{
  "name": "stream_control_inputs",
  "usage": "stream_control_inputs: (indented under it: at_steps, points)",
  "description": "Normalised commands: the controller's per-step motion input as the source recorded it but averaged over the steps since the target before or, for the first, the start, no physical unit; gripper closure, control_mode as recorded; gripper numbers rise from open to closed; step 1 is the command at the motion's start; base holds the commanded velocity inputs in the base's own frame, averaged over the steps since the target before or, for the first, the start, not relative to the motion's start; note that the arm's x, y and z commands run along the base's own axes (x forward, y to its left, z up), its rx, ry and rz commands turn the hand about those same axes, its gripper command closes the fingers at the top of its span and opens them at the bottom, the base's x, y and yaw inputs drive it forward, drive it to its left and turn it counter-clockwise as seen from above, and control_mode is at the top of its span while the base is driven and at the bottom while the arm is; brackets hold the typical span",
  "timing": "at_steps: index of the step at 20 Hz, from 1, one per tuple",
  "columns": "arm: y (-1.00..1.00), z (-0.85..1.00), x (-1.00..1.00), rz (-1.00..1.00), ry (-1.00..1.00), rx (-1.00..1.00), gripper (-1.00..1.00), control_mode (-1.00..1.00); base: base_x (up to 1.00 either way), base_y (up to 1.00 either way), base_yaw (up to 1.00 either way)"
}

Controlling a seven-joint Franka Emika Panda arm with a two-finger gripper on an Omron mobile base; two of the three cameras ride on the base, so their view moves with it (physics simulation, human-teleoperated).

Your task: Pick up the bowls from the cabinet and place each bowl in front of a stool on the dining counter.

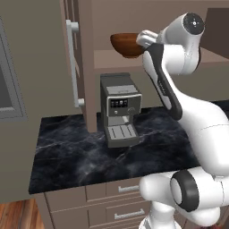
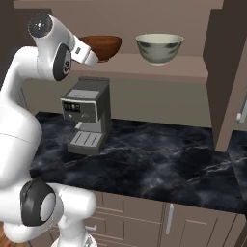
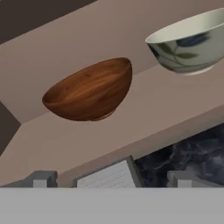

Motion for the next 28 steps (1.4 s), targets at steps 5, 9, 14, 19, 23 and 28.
stream_control_inputs:
  at_steps: [5, 9, 14, 19, 23, 28]
  points:
    - [0.00, 0.01, 0.45, 0.00, 0.01, 0.03, -1.00, -1.00, 0.00, 0.00, 0.00]
    - [0.00, 0.12, 0.38, 0.00, 0.06, 0.03, -1.00, -1.00, 0.00, 0.00, 0.00]
    - [0.00, 0.13, 0.32, 0.00, 0.07, 0.02, -1.00, -1.00, 0.00, 0.00, 0.00]
    - [0.00, 0.03, 0.27, 0.00, 0.03, 0.00, -1.00, -1.00, 0.00, 0.00, 0.00]
    - [0.00, 0.00, 0.23, 0.00, 0.00, 0.00, -1.00, -1.00, 0.00, 0.00, 0.00]
    - [0.00, 0.00, 0.24, 0.00, 0.00, 0.00, -1.00, -1.00, 0.00, 0.00, 0.00]
